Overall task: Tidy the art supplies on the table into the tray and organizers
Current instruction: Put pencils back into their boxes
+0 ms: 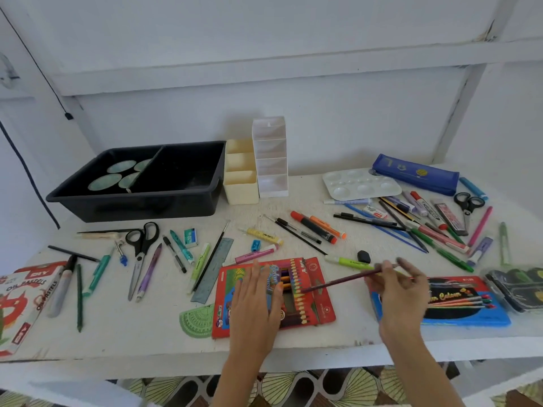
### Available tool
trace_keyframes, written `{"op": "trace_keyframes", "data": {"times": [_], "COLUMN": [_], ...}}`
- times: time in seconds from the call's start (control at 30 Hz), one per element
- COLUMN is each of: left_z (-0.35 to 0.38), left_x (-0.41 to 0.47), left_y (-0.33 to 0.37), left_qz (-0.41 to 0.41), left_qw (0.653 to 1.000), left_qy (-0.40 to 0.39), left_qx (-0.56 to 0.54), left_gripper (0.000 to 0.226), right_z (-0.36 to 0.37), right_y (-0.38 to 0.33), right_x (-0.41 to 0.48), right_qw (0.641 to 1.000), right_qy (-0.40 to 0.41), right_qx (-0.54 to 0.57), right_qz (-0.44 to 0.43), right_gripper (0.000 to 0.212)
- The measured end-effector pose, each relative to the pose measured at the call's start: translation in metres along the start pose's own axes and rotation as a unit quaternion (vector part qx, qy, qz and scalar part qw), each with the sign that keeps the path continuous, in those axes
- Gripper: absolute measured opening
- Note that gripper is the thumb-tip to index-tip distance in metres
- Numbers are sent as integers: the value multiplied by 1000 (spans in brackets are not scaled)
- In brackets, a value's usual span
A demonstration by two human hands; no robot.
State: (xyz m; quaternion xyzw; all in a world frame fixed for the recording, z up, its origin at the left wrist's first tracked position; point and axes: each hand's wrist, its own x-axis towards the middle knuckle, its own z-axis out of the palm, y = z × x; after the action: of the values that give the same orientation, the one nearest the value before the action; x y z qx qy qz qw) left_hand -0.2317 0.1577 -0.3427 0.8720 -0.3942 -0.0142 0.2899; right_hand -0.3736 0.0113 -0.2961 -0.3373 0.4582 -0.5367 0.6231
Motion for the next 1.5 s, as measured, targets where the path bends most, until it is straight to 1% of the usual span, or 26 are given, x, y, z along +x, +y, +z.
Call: {"op": "trace_keyframes", "data": {"times": [0.07, 0.1, 0.2, 0.3, 0.43, 0.5, 0.53, 0.6, 0.7, 0.77, 0.87, 0.93, 1.0, 1.07, 1.17, 1.2, 1.27, 1.3, 1.33, 1.4, 1.43, 1.47, 1.5], "left_z": [-1, -1, -1, -1, 0, 0, 0, 0, -1, -2, -1, 0, 0, 0, 0, 1, 2, 3, 3, 3, 3, 3, 2], "left_x": [-1, -2, -3, -2, 0, 0, 0, -1, 0, 0, -1, -1, -1, -2, -3, -3, -4, -5, -5, -6, -6, -5, -5], "left_y": [-6, -7, -5, -4, -4, -4, -4, -4, -5, -5, -5, -5, -5, -5, -6, -6, -6, -6, -7, -7, -8, -9, -9], "left_qz": [-34, -41, -41, -45, -52, -46, -43, -41, -43, -40, -35, -35, -33, -29, -27, -27, -28, -27, -26, -23, -20, -20, -24], "left_qw": [998, 997, 995, 993, 992, 993, 993, 994, 994, 994, 995, 995, 995, 995, 994, 994, 994, 994, 994, 995, 996, 996, 996], "left_qy": [-41, -55, -73, -80, -82, -77, -75, -73, -74, -76, -74, -73, -71, -70, -70, -69, -70, -70, -69, -64, -60, -57, -59], "left_qx": [16, 28, 58, 78, 76, 75, 75, 72, 63, 64, 63, 64, 66, 69, 80, 81, 79, 78, 77, 72, 68, 63, 55], "left_gripper": [95, 98, 103, 102, 96, 101, 102, 102, 97, 94, 99, 99, 98, 97, 96, 97, 103, 107, 109, 108, 107, 104, 100], "right_z": [-7, -10, -14, -14, -10, -8, -6, -2, 5, 10, 14, 16, 19, 22, 19, 17, 17, 17, 17, 16, 16, 17, 19], "right_y": [-4, -5, -3, 5, 16, 23, 26, 33, 46, 56, 69, 73, 75, 77, 81, 81, 75, 76, 77, 84, 86, 85, 84], "right_x": [7, 8, 7, 3, -5, -10, -13, -19, -27, -27, -22, -19, -19, -21, -31, -38, -55, -62, -67, -71, -71, -71, -71], "right_qw": [997, 996, 995, 995, 998, 996, 993, 973, 926, 897, 841, 821, 821, 829, 843, 856, 890, 886, 863, 779, 753, 742, 746], "right_qy": [43, 52, 52, 33, -20, -46, -58, -82, -116, -127, -133, -133, -146, -155, -133, -134, -156, -167, -185, -220, -229, -232, -224], "right_qx": [-30, -37, -42, -59, -42, -62, -95, -198, -321, -378, -454, -479, -482, -474, -446, -420, -367, -380, -421, -536, -568, -584, -586], "right_qz": [-49, -66, -80, -73, -40, -33, -44, -89, -161, -192, -261, -281, -269, -253, -269, -270, -220, -206, -209, -241, -242, -232, -221], "right_gripper": [24, 23, 21, 20, 20, 18, 18, 20, 19, 16, 15, 13, 12, 12, 13, 19, 48, 62, 73, 89, 92, 90, 83]}}
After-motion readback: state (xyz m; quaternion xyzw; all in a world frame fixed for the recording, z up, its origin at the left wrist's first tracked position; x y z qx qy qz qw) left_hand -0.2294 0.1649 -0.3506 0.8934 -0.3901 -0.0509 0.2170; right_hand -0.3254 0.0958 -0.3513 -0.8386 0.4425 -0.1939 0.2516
